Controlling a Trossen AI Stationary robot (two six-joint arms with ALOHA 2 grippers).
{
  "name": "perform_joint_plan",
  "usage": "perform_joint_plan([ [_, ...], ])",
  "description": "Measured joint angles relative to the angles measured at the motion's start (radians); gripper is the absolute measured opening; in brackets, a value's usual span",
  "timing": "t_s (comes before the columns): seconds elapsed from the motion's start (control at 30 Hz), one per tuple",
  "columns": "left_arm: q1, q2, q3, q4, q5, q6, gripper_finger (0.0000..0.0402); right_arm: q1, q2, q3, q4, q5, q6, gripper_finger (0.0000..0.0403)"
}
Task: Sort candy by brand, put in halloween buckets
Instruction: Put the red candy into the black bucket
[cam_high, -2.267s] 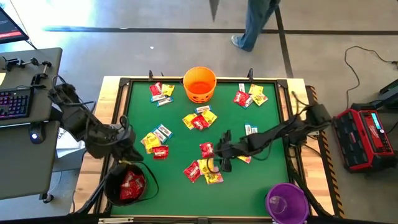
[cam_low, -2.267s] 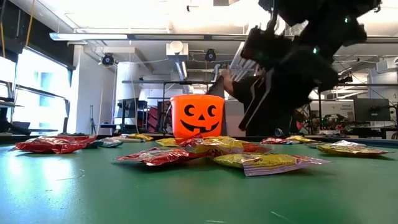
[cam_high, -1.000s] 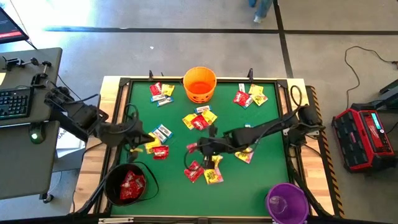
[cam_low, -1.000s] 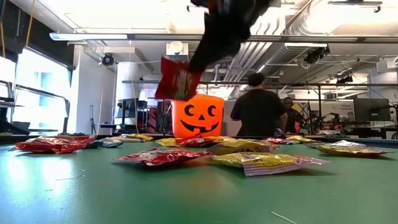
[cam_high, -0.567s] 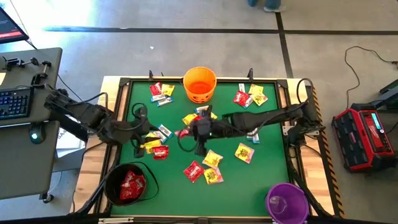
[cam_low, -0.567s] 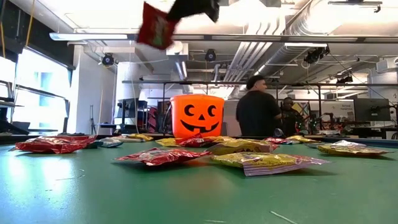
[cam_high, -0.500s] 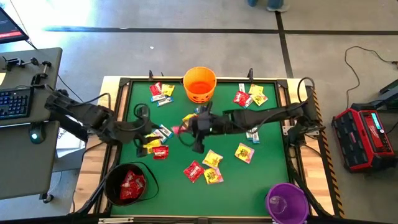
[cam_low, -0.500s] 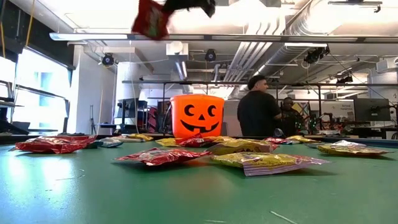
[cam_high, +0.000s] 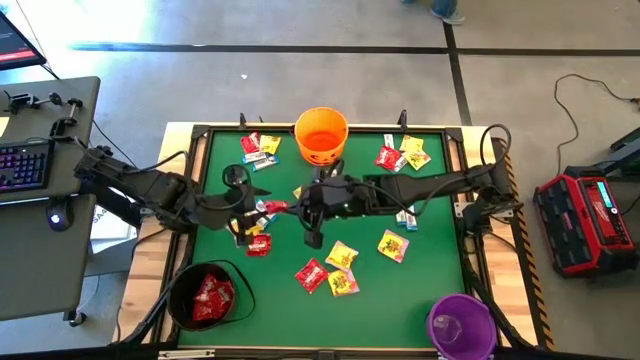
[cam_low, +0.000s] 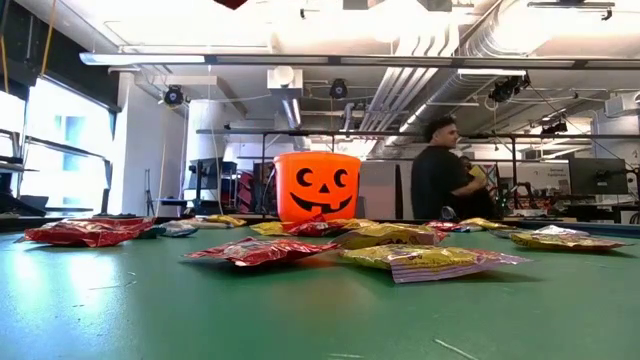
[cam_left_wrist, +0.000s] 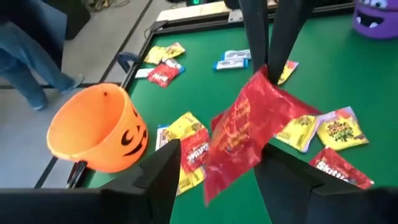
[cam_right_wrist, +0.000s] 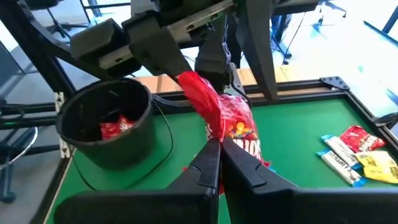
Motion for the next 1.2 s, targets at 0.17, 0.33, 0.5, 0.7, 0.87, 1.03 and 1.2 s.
perform_joint_plan([
  [0.17,0.000,0.001,0.000,0.049,0.073,0.054,0.0151,0.007,0.000,0.000,0.016,-0.001,0.022,0.0000],
  [0.33,0.000,0.004,0.000,0.053,0.111,0.087,0.0077,0.006,0.000,0.000,0.036,-0.034,0.021,0.0001],
  [0.5,-0.001,-0.003,0.007,0.045,0.139,0.077,0.0013,0.006,0.000,0.000,0.024,-0.034,0.005,0.0035],
  [0.7,0.000,-0.022,0.047,-0.032,0.244,0.028,0.0017,-0.009,-0.001,0.000,-0.014,-0.033,0.013,0.0121],
  [0.87,-0.002,-0.032,0.112,-0.163,0.462,-0.065,0.0016,-0.024,-0.027,-0.001,-0.094,0.008,0.013,0.0176],
  [1.03,-0.038,-0.037,0.154,-0.247,0.770,-0.270,0.0015,-0.051,-0.057,-0.001,-0.197,0.023,0.009,0.0194],
  [1.2,-0.167,-0.029,0.156,-0.344,0.906,-0.541,0.0015,-0.085,-0.057,-0.002,-0.293,0.012,0.002,0.0195],
])
